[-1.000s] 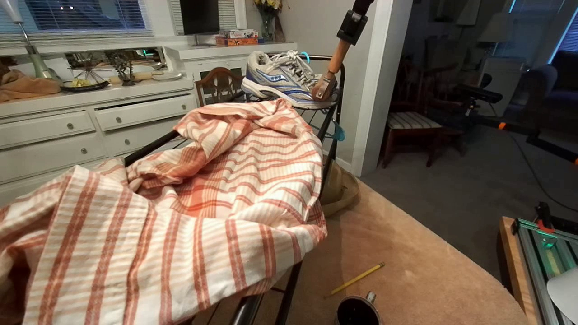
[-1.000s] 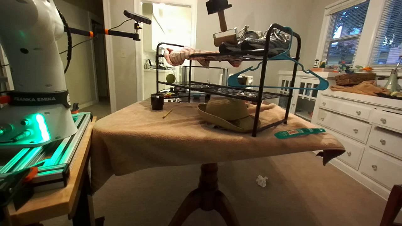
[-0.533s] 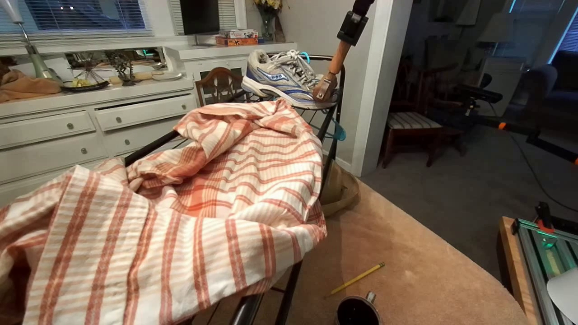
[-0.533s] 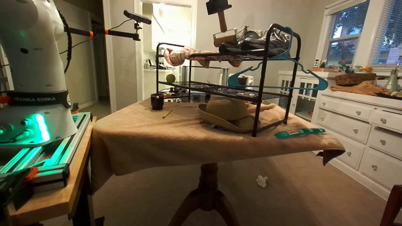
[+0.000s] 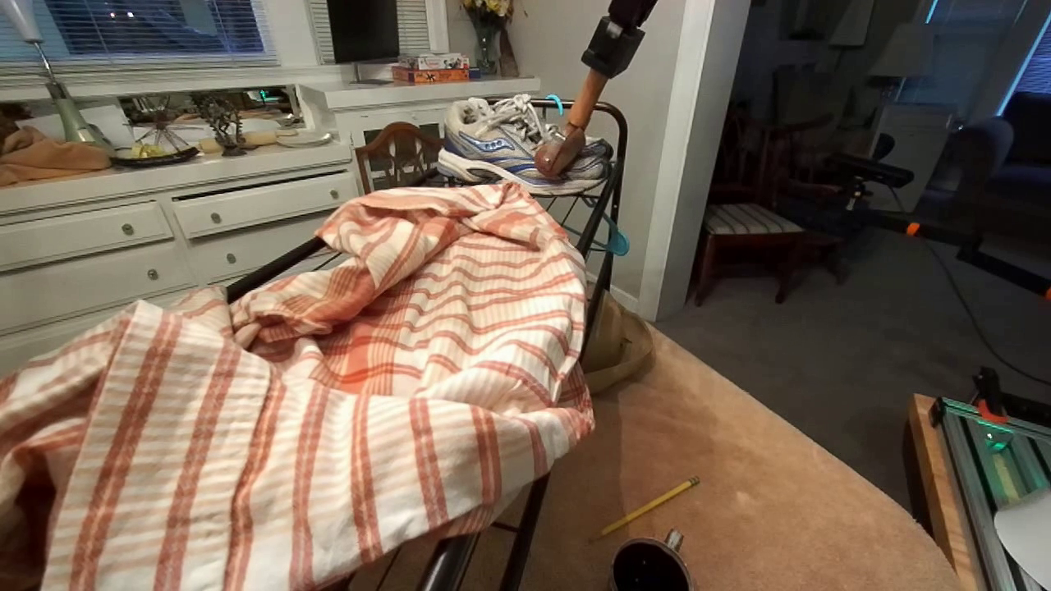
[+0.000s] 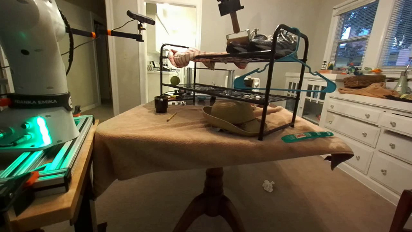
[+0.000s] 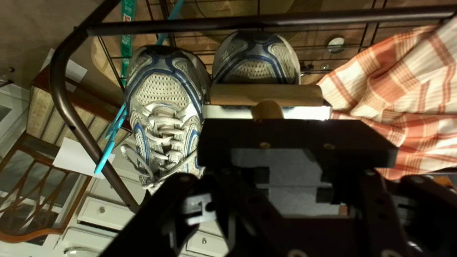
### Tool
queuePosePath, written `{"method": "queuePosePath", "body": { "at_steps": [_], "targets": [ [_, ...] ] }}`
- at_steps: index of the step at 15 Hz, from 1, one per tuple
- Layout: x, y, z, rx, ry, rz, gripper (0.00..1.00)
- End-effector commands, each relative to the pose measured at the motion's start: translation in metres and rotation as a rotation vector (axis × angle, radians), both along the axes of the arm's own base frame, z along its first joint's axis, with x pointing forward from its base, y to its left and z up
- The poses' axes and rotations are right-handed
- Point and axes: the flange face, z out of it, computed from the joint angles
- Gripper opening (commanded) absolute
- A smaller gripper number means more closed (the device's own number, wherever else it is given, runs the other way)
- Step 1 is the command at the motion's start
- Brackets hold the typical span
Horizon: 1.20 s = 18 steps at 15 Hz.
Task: Use the wooden roller to roll over the sneakers.
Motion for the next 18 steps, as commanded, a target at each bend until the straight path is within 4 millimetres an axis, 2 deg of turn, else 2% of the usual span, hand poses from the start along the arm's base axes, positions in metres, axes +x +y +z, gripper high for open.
{"method": "queuePosePath", "body": {
  "at_steps": [1, 7, 12, 15, 18],
  "targets": [
    [0.016, 0.005, -0.024, 0.031, -0.075, -0.06, 0.35],
    [0.022, 0.009, -0.028, 0.09, -0.261, -0.146, 0.35],
    [0.023, 0.009, -0.044, 0.101, -0.333, -0.166, 0.35],
    [0.015, 0.01, -0.04, 0.085, -0.335, -0.144, 0.35],
    [-0.005, 0.012, -0.024, 0.06, -0.309, -0.117, 0.35]
  ]
}}
